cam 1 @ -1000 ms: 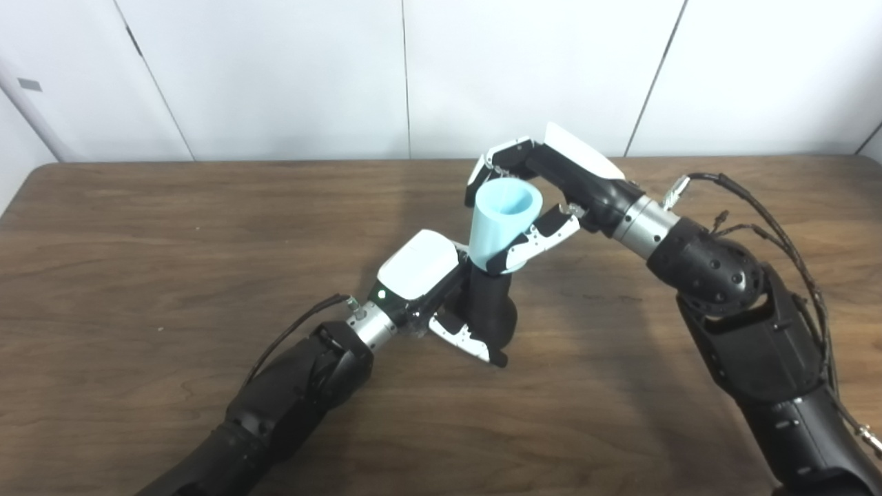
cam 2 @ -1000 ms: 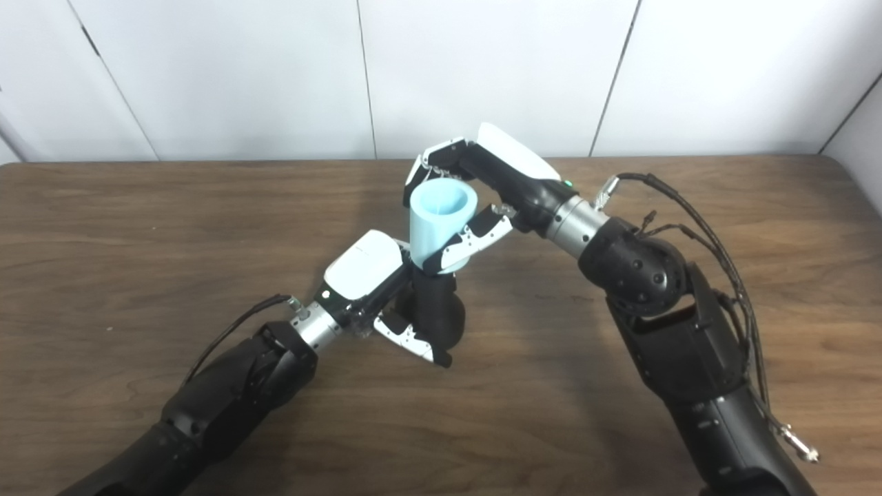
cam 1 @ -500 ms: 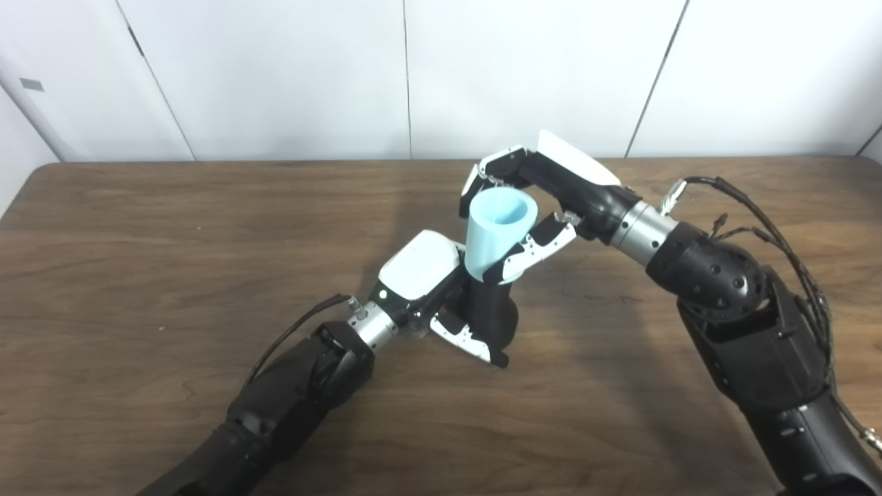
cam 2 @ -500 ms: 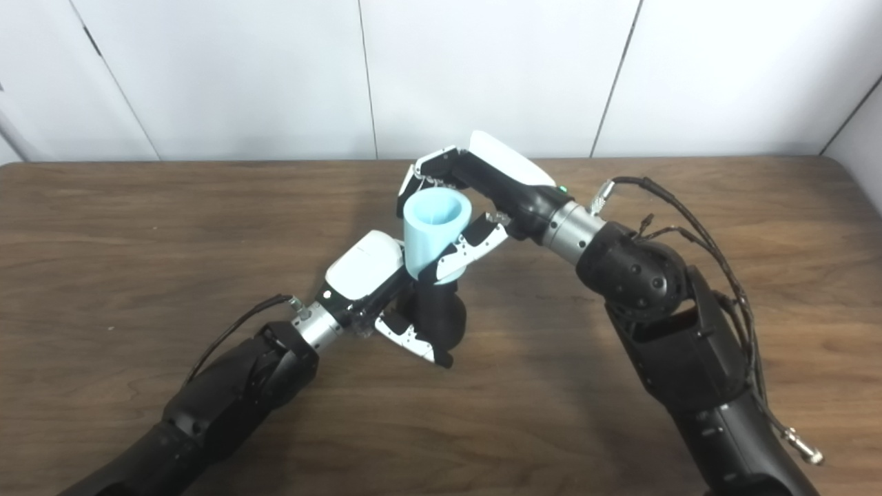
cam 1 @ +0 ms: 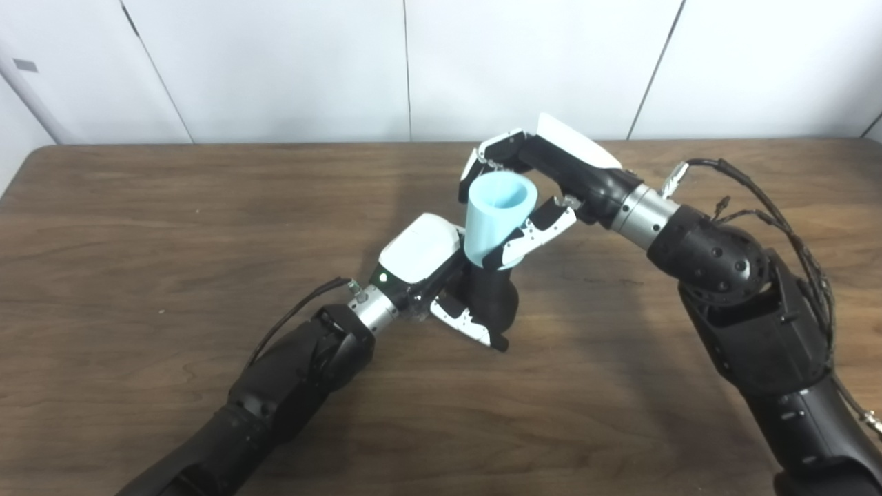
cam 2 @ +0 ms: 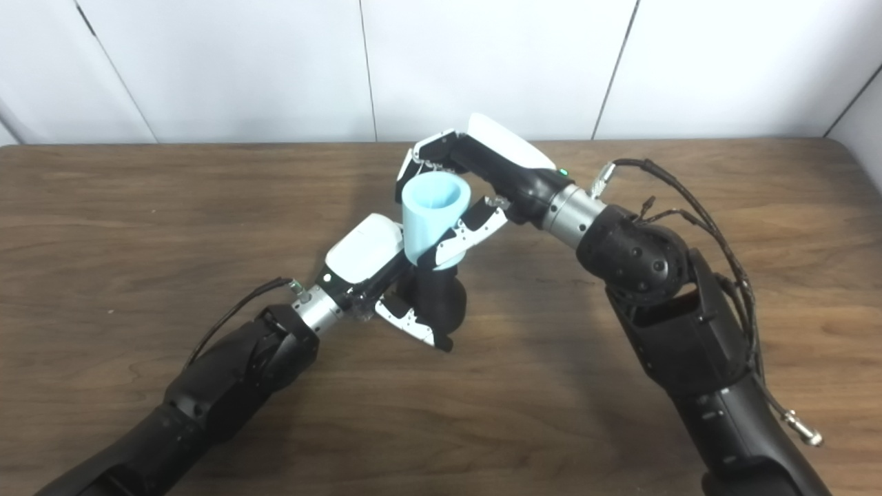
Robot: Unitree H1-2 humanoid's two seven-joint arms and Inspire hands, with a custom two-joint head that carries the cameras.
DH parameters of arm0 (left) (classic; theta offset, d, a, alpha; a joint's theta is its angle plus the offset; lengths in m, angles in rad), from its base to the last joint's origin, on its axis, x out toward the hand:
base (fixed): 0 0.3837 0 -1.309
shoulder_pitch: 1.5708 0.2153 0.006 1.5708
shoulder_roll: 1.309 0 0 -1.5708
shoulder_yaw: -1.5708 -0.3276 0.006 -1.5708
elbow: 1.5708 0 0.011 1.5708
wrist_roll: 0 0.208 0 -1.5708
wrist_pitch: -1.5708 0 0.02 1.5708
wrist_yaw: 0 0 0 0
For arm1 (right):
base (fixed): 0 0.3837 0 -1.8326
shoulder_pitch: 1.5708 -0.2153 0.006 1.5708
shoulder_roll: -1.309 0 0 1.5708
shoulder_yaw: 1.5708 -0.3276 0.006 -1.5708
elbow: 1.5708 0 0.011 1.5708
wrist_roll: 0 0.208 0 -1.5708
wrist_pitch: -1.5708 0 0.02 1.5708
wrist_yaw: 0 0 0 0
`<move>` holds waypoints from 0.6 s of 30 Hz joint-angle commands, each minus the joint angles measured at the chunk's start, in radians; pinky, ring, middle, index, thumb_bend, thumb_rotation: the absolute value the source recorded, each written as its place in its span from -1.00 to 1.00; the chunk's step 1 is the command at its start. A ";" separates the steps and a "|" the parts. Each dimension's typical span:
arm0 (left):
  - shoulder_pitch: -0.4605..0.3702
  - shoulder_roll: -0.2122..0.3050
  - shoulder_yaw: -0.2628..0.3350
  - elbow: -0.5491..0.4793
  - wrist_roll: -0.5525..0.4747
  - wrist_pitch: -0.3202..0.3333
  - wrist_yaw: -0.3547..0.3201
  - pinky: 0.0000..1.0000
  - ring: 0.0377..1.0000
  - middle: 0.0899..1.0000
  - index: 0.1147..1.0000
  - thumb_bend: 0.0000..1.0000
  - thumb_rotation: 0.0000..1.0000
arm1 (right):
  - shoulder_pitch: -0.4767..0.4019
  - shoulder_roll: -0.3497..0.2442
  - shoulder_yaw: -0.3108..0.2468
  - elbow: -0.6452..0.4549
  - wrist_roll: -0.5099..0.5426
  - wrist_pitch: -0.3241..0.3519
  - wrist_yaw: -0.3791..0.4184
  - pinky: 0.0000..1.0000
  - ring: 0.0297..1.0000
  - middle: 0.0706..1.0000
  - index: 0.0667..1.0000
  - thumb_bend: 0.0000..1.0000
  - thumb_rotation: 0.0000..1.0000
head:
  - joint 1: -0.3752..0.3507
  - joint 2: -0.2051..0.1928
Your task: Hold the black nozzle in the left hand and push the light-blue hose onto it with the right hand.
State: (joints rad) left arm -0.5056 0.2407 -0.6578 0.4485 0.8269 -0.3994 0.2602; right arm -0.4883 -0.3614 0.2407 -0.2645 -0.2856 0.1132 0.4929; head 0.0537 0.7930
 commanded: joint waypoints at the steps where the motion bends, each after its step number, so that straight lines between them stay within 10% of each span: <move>1: 0.080 0.013 -0.041 0.071 0.042 0.032 -0.086 -0.45 -0.27 -0.16 -0.17 0.05 -1.00 | -0.008 -0.018 0.003 -0.015 -0.001 -0.014 0.004 -0.45 -0.32 -0.19 -0.07 0.06 -1.00 | 0.001 0.001; 18: 0.085 0.021 -0.034 0.064 0.034 0.026 -0.085 -0.48 -0.31 -0.16 -0.17 0.05 -1.00 | 0.001 -0.038 0.021 0.112 -0.233 -0.319 -0.170 -0.48 -0.33 -0.22 -0.06 0.06 -1.00 | -0.007 0.006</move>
State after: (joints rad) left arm -0.5022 0.2431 -0.6529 0.4486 0.8205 -0.3929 0.2566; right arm -0.4708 -0.3693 0.2663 -0.1859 -0.4581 -0.2021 0.3298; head 0.0460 0.7992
